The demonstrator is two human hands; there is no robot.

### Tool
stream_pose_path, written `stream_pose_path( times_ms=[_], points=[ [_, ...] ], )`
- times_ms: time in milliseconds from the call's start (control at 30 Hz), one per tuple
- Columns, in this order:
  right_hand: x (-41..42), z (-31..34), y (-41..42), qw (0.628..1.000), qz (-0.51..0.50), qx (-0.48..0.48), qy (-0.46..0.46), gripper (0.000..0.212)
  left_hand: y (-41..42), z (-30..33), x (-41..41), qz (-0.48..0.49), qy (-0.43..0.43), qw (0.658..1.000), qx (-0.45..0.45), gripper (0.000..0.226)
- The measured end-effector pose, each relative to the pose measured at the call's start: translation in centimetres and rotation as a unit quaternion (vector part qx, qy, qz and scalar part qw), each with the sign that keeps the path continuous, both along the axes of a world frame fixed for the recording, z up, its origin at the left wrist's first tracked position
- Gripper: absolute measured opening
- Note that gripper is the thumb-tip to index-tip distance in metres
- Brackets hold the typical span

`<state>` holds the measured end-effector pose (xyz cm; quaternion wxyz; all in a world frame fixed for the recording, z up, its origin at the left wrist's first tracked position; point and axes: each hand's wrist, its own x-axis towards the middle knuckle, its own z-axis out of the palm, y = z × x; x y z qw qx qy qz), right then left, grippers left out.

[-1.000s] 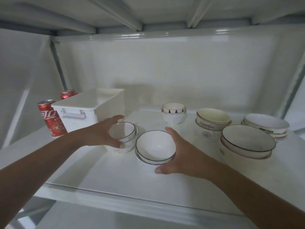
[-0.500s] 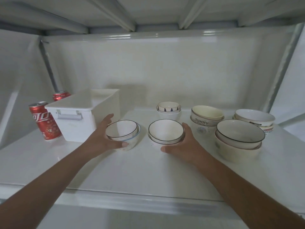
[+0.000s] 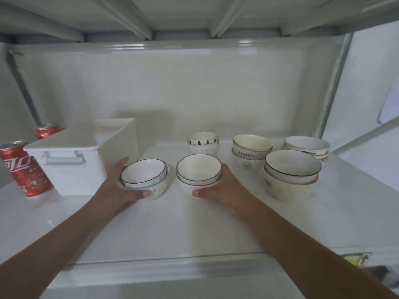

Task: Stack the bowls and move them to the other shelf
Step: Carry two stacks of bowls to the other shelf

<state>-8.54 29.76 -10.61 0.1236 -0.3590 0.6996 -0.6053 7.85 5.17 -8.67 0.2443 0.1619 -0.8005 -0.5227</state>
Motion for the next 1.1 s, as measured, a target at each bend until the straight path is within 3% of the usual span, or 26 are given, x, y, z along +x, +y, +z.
stream_pose_path(
  times_ms=[333, 567, 733, 833, 933, 1033, 1100],
  points=[
    [0.0, -0.3, -0.6, 0.998, 0.003, -0.039, -0.044, 0.096, 0.0, -0.4, -0.2, -0.037, 0.01, 0.998, 0.051, 0.142],
    [-0.3, 0.3, 0.2, 0.991, 0.033, -0.112, -0.061, 0.075, 1.2, 0.6, -0.8, -0.064, 0.05, 0.996, 0.042, 0.133],
    [-0.2, 0.2, 0.5, 0.986, 0.054, -0.133, -0.085, 0.085, 0.6, 1.5, -0.6, -0.086, 0.034, 0.995, 0.04, 0.14],
    [0.0, 0.4, 0.8, 0.987, 0.062, -0.131, -0.074, 0.079, 0.2, 1.7, -0.5, -0.091, 0.029, 0.995, 0.04, 0.135],
    [0.6, 1.0, 1.2, 0.986, 0.042, -0.141, -0.074, 0.093, 0.4, 1.9, -0.8, -0.092, 0.036, 0.994, 0.05, 0.129],
    [1.3, 2.0, 1.8, 0.986, 0.045, -0.148, -0.062, 0.078, 1.1, 2.6, -0.9, -0.103, 0.048, 0.991, 0.064, 0.093],
    [1.7, 3.0, 2.4, 0.986, 0.047, -0.148, -0.057, 0.077, 1.4, 3.2, -1.1, -0.11, 0.057, 0.989, 0.08, 0.102]
  ],
)
